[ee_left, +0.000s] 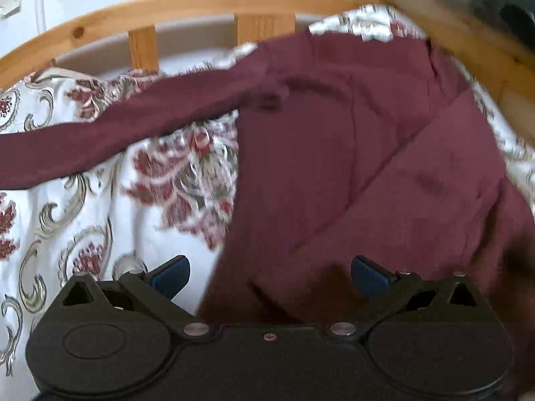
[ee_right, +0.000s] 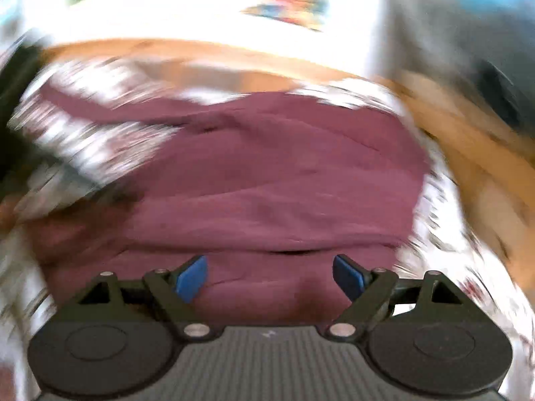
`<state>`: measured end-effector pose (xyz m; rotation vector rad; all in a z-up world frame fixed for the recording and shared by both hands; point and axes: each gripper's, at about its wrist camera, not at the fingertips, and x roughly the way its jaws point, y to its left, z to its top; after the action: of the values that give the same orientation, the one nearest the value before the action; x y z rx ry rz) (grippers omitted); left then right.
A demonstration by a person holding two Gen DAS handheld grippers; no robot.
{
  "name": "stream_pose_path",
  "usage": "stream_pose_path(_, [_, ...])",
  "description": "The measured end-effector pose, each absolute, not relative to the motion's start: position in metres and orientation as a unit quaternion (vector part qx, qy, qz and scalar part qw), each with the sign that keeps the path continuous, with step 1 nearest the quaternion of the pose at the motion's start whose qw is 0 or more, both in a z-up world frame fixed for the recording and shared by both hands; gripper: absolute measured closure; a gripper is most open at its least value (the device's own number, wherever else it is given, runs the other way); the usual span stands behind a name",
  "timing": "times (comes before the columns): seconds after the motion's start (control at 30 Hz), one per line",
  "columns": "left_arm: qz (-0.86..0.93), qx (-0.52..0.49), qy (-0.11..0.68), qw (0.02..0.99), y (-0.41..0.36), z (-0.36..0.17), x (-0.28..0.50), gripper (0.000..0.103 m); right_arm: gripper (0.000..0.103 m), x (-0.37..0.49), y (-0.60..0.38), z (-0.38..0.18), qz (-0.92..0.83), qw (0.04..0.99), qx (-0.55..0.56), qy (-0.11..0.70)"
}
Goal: Fold small clothes
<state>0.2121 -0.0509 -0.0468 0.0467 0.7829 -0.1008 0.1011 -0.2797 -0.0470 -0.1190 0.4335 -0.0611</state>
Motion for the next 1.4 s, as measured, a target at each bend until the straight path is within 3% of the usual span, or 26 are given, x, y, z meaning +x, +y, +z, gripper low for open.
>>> stream_pose_path(0.2, [-0.05,0.078,0.387,0.918,-0.06,-0.054,0.202,0.001,0.017,0.157,-0.343,-0.045,-0.112,0.977,0.009,0.183])
stream_pose_path(0.33, [-0.051,0.082,0.401,0.911,-0.05,-0.051,0.201,0.001,0.02,0.182,-0.4,-0.055,-0.114,0.961,0.159,0.198])
stream_pose_path(0.37, [-0.049,0.081,0.408,0.908,-0.047,-0.052,0.202,0.001,0.023,0.188,-0.411,-0.06,-0.113,0.953,0.195,0.204])
stream_pose_path(0.43, [-0.044,0.073,0.419,0.904,-0.038,-0.053,0.201,0.001,0.049,0.191,-0.423,-0.069,-0.118,0.945,0.228,0.202])
stream_pose_path(0.47, [-0.039,0.068,0.423,0.903,-0.035,-0.053,0.201,0.001,0.054,0.191,-0.424,-0.071,-0.113,0.946,0.226,0.204])
stream_pose_path(0.53, [-0.03,0.06,0.433,0.899,-0.03,-0.056,0.201,0.001,0.078,0.189,-0.422,-0.073,-0.1,0.947,0.223,0.207])
stream_pose_path(0.57, [-0.027,0.055,0.437,0.898,-0.028,-0.058,0.202,0.001,0.083,0.185,-0.421,-0.072,-0.107,0.949,0.222,0.199])
stream_pose_path(0.8, [-0.032,0.023,0.436,0.899,-0.03,-0.06,0.197,0.001,0.087,0.176,-0.411,-0.056,-0.141,0.954,0.172,0.201])
stream_pose_path(0.97, [-0.01,-0.014,0.401,0.916,-0.015,-0.048,0.19,0.001,0.079,0.174,-0.412,-0.061,-0.143,0.952,0.175,0.204])
stream_pose_path(1.27, [0.194,-0.065,0.313,0.927,0.077,-0.009,0.209,0.001,0.027,0.16,-0.394,-0.057,-0.132,0.959,0.156,0.197])
stream_pose_path(1.33, [0.226,-0.096,0.3,0.922,0.112,-0.003,0.218,0.001,0.013,0.157,-0.383,-0.057,-0.121,0.963,0.146,0.193])
stream_pose_path(1.4, [0.26,-0.146,0.275,0.914,0.143,0.004,0.223,0.001,0.006,0.154,-0.37,-0.056,-0.104,0.968,0.133,0.185])
